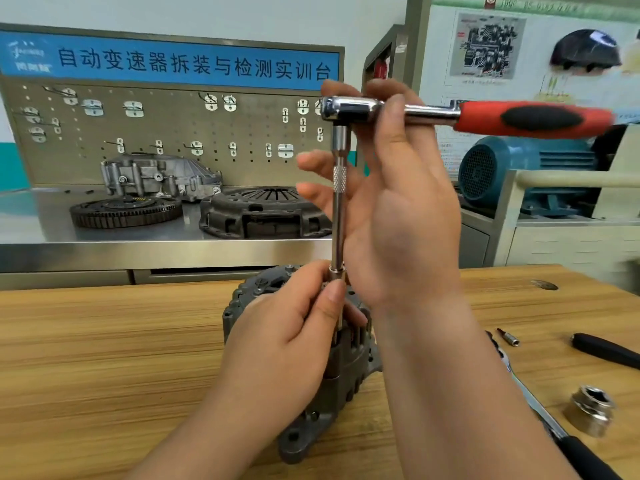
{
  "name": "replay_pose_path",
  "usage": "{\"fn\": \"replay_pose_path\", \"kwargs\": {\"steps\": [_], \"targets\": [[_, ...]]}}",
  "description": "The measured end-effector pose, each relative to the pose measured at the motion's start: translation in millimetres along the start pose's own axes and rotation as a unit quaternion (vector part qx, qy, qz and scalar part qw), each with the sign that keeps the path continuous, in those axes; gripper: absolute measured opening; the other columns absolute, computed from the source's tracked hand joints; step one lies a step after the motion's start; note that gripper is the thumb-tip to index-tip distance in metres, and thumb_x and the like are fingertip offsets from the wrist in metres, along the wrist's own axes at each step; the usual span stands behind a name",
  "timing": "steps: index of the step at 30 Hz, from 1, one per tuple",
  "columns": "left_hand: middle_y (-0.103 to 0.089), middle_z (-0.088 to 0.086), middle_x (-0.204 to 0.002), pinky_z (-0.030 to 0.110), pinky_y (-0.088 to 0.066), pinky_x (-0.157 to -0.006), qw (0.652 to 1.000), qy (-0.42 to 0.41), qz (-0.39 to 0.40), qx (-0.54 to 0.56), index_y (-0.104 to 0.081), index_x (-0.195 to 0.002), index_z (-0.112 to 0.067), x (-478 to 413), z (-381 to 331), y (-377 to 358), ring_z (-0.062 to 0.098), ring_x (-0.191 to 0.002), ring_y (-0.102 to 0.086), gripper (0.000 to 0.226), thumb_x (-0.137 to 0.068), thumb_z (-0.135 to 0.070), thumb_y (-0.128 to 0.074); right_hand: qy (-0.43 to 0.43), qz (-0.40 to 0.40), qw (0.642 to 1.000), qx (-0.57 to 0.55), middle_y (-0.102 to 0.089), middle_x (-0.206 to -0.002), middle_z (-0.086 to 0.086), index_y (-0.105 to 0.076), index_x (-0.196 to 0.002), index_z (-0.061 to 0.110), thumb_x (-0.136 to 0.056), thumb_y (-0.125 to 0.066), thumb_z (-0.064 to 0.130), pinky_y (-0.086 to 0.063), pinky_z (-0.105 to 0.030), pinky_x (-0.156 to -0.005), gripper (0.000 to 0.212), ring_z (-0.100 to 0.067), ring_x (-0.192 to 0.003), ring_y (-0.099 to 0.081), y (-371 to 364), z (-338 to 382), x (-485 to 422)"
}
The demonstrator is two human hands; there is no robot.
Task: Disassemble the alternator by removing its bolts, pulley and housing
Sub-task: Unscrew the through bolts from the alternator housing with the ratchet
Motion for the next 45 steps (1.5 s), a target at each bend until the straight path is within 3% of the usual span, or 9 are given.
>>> {"fn": "replay_pose_path", "kwargs": {"steps": [5,8,12,17,21,27,31,40,45], "targets": [[-0.067,-0.02,-0.074,0.048,-0.051,-0.068,1.0,0.011,0.023,-0.014,-0.056,-0.081,-0.029,-2.2,-0.8,0.1,0.011,-0.069,-0.061,0.027,-0.092,-0.044,-0.036,-0.051,0.024,0.993,-0.101,-0.067,-0.102,0.0,-0.054,-0.097,0.022,-0.101,-0.035,0.027,-0.052,-0.029,-0.06,0.02,-0.016,-0.065,-0.062,5.1,0.7,-1.7],[-0.067,-0.025,-0.078,0.045,-0.053,-0.068,0.999,0.027,0.012,-0.016,-0.06,-0.084,-0.03,-1.9,-0.8,0.0,0.007,-0.072,-0.061,0.031,-0.09,-0.047,-0.036,0.086,0.004,0.991,0.102,-0.062,-0.1,-0.005,-0.053,-0.096,0.019,-0.101,-0.041,0.016,-0.052,-0.03,-0.06,0.014,-0.019,-0.067,-0.059,4.9,3.6,-0.7],[-0.067,-0.03,-0.085,0.046,-0.054,-0.074,0.999,0.044,0.007,-0.007,-0.061,-0.093,-0.036,-1.9,-0.2,-0.8,-0.002,-0.079,-0.061,0.03,-0.081,-0.051,-0.038,0.278,0.018,0.885,0.372,-0.052,-0.082,0.001,-0.05,-0.098,0.014,-0.098,-0.047,0.006,-0.04,-0.033,-0.055,0.009,-0.017,-0.059,-0.047,4.4,-0.6,1.9],[-0.069,-0.022,-0.084,0.049,-0.052,-0.073,1.0,0.011,0.002,0.007,-0.062,-0.094,-0.03,-0.7,-0.6,-1.0,0.007,-0.077,-0.063,0.034,-0.092,-0.053,-0.036,0.053,0.019,0.995,0.078,-0.06,-0.106,0.0,-0.052,-0.098,0.022,-0.102,-0.037,0.019,-0.051,-0.027,-0.051,0.016,-0.016,-0.058,-0.061,-0.2,-0.9,2.2],[-0.067,-0.025,-0.082,0.047,-0.052,-0.072,1.0,-0.009,0.014,-0.011,-0.058,-0.093,-0.033,-1.3,-0.7,0.1,0.009,-0.077,-0.062,0.022,-0.089,-0.043,-0.038,-0.07,0.068,0.989,-0.112,-0.065,-0.105,0.001,-0.052,-0.101,0.024,-0.101,-0.032,0.031,-0.049,-0.024,-0.051,0.02,-0.014,-0.058,-0.06,2.8,1.2,-0.3],[-0.068,-0.023,-0.076,0.041,-0.053,-0.067,1.0,0.02,0.016,-0.015,-0.062,-0.086,-0.027,-2.2,-0.2,-0.5,0.007,-0.069,-0.062,0.029,-0.088,-0.046,-0.04,0.043,0.022,0.997,0.062,-0.062,-0.104,-0.002,-0.053,-0.099,0.02,-0.101,-0.04,0.019,-0.051,-0.028,-0.051,0.014,-0.019,-0.062,-0.06,5.1,3.0,0.3],[-0.067,-0.032,-0.085,0.041,-0.055,-0.07,0.999,0.03,0.008,-0.008,-0.063,-0.095,-0.031,-2.2,0.0,-1.8,0.0,-0.078,-0.062,0.038,-0.085,-0.055,-0.035,0.278,0.019,0.894,0.352,-0.054,-0.083,0.003,-0.052,-0.1,0.008,-0.098,-0.047,0.003,-0.046,-0.043,-0.054,0.007,-0.026,-0.06,-0.05,4.0,2.0,1.6],[-0.069,-0.02,-0.086,0.049,-0.051,-0.077,1.0,-0.004,0.014,-0.001,-0.057,-0.099,-0.038,-1.1,2.5,0.0,0.008,-0.082,-0.063,0.023,-0.09,-0.045,-0.037,-0.047,0.078,0.994,-0.052,-0.059,-0.116,-0.003,-0.051,-0.1,0.024,-0.102,-0.031,0.027,-0.049,-0.025,-0.053,0.02,-0.016,-0.06,-0.062,-3.3,1.0,2.2],[-0.067,-0.028,-0.083,0.046,-0.053,-0.069,1.0,0.019,0.015,-0.013,-0.061,-0.09,-0.03,-1.9,-1.2,-0.3,0.005,-0.076,-0.061,0.035,-0.089,-0.051,-0.034,0.018,0.04,0.999,0.021,-0.061,-0.112,-0.005,-0.052,-0.099,0.02,-0.102,-0.036,0.02,-0.05,-0.027,-0.052,0.016,-0.017,-0.061,-0.06,0.7,2.9,1.9]]}}
Point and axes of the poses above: each hand's wrist, its own x-axis away from the middle knuckle, its own y-axis out of the back of the hand, z = x × y, the point moved 1 cm from there along -x, towards the middle knuckle
